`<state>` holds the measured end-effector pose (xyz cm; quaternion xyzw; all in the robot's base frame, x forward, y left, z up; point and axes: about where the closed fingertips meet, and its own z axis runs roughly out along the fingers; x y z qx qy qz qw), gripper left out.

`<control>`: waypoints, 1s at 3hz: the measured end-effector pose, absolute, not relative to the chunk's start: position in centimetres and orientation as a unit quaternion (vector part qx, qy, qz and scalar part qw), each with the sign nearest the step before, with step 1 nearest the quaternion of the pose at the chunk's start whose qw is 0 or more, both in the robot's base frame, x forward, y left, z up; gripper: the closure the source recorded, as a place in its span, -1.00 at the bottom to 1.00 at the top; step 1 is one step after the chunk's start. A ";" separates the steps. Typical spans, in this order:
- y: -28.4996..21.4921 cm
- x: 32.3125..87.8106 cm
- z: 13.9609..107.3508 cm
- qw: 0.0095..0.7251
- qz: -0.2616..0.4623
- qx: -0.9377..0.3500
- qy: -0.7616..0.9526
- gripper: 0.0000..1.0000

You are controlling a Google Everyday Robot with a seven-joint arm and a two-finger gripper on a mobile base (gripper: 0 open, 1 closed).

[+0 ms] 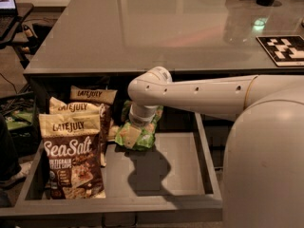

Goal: Pick green rice chip bag from top drawer and place on counter

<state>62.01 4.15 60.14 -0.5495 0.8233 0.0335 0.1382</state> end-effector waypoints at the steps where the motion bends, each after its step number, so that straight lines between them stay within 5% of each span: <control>1: 4.2 62.0 60.1 0.138 0.033 -0.550 0.823 -0.18; 3: 4.2 62.0 60.1 0.138 0.033 -0.550 0.823 0.75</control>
Offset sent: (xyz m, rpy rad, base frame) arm 0.0001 0.0002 -0.0002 -0.0006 -0.0003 0.0010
